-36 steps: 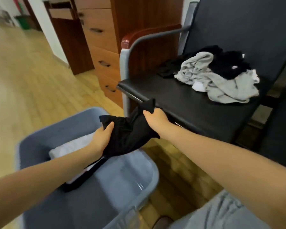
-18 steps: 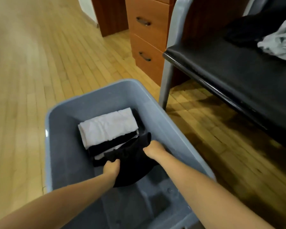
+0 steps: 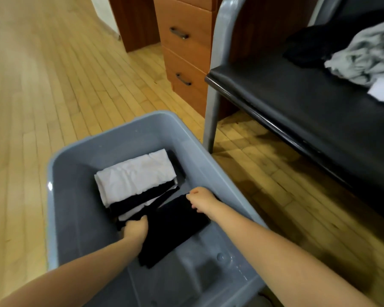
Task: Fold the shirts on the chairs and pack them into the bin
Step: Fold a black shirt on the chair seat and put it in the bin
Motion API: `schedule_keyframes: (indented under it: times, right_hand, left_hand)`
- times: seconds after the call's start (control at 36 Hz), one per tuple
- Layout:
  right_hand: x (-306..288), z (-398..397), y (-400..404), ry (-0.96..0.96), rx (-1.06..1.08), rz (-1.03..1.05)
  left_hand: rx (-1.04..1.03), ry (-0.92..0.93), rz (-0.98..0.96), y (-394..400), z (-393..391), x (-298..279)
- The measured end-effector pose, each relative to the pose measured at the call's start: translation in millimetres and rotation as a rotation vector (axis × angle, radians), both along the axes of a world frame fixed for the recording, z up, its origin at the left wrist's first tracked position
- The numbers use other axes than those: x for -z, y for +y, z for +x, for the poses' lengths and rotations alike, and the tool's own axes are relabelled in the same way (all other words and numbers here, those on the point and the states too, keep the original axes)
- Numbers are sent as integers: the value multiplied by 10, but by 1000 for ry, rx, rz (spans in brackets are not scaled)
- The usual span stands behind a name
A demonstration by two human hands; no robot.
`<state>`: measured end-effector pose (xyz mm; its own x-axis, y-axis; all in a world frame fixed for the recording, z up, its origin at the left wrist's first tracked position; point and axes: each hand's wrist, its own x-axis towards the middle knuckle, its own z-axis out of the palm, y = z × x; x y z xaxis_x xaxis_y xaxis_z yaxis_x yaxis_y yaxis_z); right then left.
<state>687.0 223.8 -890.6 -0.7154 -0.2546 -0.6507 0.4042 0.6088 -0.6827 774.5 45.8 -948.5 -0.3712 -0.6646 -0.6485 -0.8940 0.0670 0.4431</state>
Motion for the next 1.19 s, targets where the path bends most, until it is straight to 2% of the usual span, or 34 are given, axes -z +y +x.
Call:
schedule_keyframes:
  times: [0.08,0.14,0.25,0.44,0.61,0.69,0.78,0.83,0.89,1.03,1.19]
  right_hand:
    - [-367,11,95,24,57,-121]
    - [-603,21,174,58,85,-212]
    - [-1169,64,463,195,154,-342]
    - [-2179,191,1327,533,254,-362]
    - [-2683,185,2431,733,349,-165]
    - [-2762,154,3025,826,410,25]
    - [-2747,117,3568,923,434,248]
    - [-2747,84,3876,950,416,434]
    - [-2766,8,4107,966,390,535]
    - [-2896,-353,4368,999,360,588]
    - [-3048,-1008,4236,1025,343,444]
  left_hand:
    - [-63,100,-10,74,-146,-195]
    - [42,153,-33,138,-245,-366]
    - [177,459,42,485,-332,-927]
    - [383,856,165,1491,-555,-2060]
    - [598,1034,314,2454,-979,-2741]
    - [724,1002,321,2908,-1257,-2934]
    - [851,950,289,3260,-1525,-3026]
    - [908,961,234,3448,-1678,-3060]
    - [947,992,147,3597,-1819,-3085]
    - [850,1101,-36,3779,-2180,-3099]
    - [899,1230,-164,3949,-2578,-3246]
